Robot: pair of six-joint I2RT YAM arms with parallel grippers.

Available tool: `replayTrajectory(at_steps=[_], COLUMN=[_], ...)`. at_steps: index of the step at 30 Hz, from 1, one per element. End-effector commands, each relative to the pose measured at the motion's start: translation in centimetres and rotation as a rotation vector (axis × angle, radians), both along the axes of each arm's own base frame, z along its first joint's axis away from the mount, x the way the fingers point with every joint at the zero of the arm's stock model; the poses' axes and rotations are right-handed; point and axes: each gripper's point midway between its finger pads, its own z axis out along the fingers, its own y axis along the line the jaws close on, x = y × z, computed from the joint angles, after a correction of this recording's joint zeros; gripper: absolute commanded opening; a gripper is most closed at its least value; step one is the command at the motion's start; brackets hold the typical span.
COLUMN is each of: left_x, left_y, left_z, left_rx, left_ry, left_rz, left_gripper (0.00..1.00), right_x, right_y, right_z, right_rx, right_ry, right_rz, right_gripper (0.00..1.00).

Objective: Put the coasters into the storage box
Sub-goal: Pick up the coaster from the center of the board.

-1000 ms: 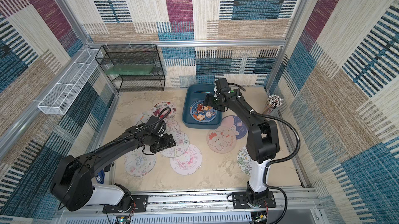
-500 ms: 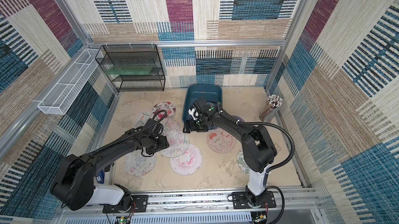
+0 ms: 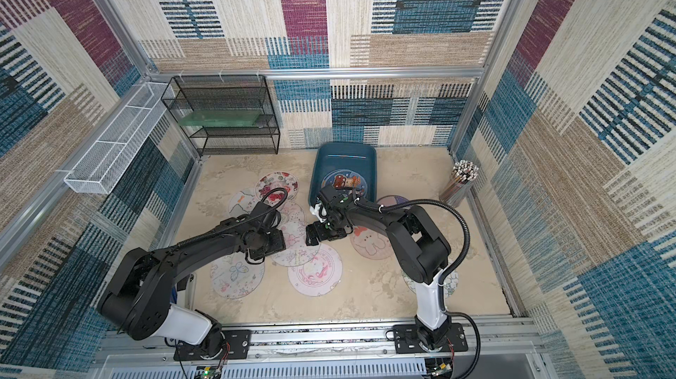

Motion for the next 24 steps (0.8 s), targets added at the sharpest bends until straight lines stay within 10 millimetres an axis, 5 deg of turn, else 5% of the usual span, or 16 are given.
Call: replayTrajectory(at_steps=[1, 24], left_x=[0.5, -1.5], left_y=[-0.3, -0.1], left_z=[-0.3, -3.6], left_rx=[-0.015, -0.041], left_ry=[-0.014, 0.080], left_rz=[0.012, 0.032], left_gripper=[0.64, 0.59], right_x=[0.6, -0.6], right_y=[0.4, 0.6], right_z=[-0.2, -3.9], right_rx=[0.014, -0.033], right_ry=[-0.031, 0.059], right_rz=[0.009, 0.003], right_gripper=[0.88, 0.87])
